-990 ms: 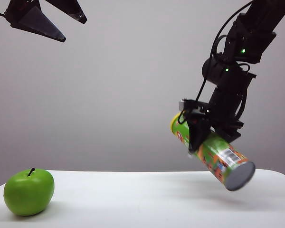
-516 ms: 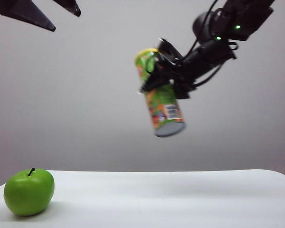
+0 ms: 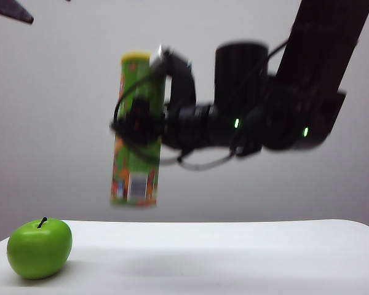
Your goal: Pick up the green bucket of chips from the desk, place it near the apple, and finally stand it up.
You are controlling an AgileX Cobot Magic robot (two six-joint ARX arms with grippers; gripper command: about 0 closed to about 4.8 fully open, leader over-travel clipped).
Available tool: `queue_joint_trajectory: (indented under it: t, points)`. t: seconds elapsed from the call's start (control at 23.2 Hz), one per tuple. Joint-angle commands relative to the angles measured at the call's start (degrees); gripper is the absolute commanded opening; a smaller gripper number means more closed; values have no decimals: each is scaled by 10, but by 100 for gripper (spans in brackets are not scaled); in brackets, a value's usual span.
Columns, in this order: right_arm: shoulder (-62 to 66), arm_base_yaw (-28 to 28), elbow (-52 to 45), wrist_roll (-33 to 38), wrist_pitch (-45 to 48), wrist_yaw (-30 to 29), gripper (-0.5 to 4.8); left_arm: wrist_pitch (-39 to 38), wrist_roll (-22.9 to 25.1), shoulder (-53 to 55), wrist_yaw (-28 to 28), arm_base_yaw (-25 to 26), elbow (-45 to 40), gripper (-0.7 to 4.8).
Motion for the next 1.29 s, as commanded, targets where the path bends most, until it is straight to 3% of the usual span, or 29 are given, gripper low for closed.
queue_joint_trajectory:
  t: [0.04,0.69,0.82,1.08,1.2,1.25,1.29]
  points:
    - [35,10,3,0,37,43,313,6,-4,-10,1,0,-13,479]
    - [103,50,40,-17,5,116,314,-11,-16,-65,-15,0,-34,479]
    - [118,50,40,-7,5,114,314,-43,-17,-115,-44,0,-68,479]
    - [123,50,40,-5,5,117,314,-140,16,-188,-14,0,-74,479]
    - [123,50,40,-5,5,117,316,-141,28,-195,-16,0,-73,479]
    - [123,50,40,-5,5,117,329,-139,27,-195,-16,0,-73,479]
    - [123,50,40,-6,5,117,382,-135,28,-195,-16,0,-73,479]
